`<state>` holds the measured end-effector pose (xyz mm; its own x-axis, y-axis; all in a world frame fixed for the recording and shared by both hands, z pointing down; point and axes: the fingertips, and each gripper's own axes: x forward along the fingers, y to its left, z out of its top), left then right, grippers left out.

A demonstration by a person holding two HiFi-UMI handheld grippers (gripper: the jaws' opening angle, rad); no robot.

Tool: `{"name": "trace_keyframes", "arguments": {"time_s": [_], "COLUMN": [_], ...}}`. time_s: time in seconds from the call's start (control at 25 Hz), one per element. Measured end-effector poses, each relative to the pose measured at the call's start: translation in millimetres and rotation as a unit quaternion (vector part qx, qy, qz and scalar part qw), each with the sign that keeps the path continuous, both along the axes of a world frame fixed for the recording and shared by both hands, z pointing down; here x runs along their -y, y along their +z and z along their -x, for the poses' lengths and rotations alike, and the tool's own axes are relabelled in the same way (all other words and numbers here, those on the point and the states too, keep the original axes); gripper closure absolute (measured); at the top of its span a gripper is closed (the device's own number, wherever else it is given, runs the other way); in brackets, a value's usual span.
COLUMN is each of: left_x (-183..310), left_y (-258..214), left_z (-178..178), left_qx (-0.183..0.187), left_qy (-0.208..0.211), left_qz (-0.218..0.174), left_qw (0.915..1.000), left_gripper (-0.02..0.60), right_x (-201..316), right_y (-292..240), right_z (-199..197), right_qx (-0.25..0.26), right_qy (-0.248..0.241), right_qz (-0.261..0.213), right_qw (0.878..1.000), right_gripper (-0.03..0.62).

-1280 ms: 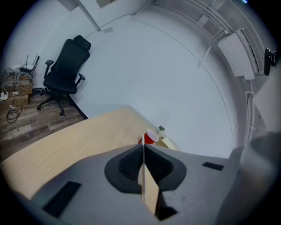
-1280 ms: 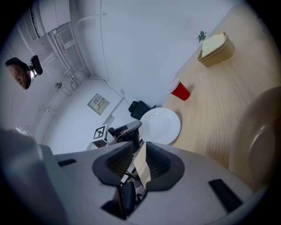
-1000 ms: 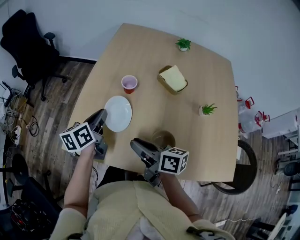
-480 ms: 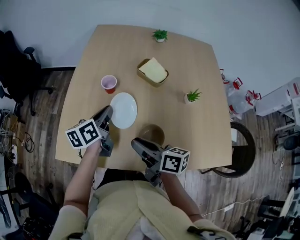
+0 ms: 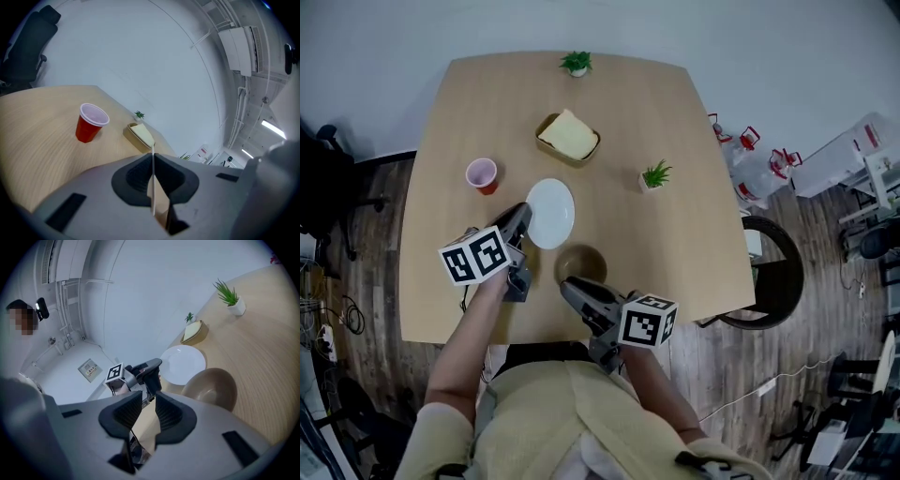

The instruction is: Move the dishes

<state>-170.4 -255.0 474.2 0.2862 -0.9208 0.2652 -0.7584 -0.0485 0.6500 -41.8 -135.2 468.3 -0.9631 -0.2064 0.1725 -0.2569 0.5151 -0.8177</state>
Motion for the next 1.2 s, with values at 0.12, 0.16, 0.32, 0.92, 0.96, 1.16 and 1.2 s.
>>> {"name": "trace_keyframes", "arguments": {"time_s": [0.12, 0.16, 0.32, 0.92, 0.96, 1.16, 1.2], "left_x": [12, 16, 30, 60, 61, 69, 70], "left_y": [-2, -3, 1, 15, 18, 30, 32], "left_z": [-14, -19, -36, -76, -76, -68, -67], "left_qx": [0.005, 0.005, 0.007, 0.055, 0.066, 0.106, 0.109], "left_qy": [0.019, 0.025, 0.043, 0.095, 0.095, 0.1, 0.101], "left_qz": [-0.002, -0.002, 0.0, 0.044, 0.049, 0.077, 0.083], "left_qw": [0.9998, 0.9997, 0.999, 0.993, 0.992, 0.9862, 0.9855], "left_gripper": [0.557, 0.557, 0.557, 0.557, 0.557, 0.555, 0.555], "right_x": [4, 5, 11, 34, 34, 37, 37], "right_y": [-1, -1, 1, 12, 13, 15, 15], "right_z": [-10, -13, -27, -80, -81, -91, -94], "right_qx": [-0.001, -0.002, -0.005, -0.021, -0.022, -0.023, -0.023], "right_qy": [0.019, 0.025, 0.044, 0.111, 0.113, 0.127, 0.131], "right_qz": [-0.001, -0.001, 0.0, 0.007, 0.008, 0.011, 0.012], "right_qw": [1.0, 1.0, 0.999, 0.994, 0.993, 0.992, 0.991], "right_gripper": [0.496, 0.496, 0.496, 0.497, 0.497, 0.5, 0.5]}}
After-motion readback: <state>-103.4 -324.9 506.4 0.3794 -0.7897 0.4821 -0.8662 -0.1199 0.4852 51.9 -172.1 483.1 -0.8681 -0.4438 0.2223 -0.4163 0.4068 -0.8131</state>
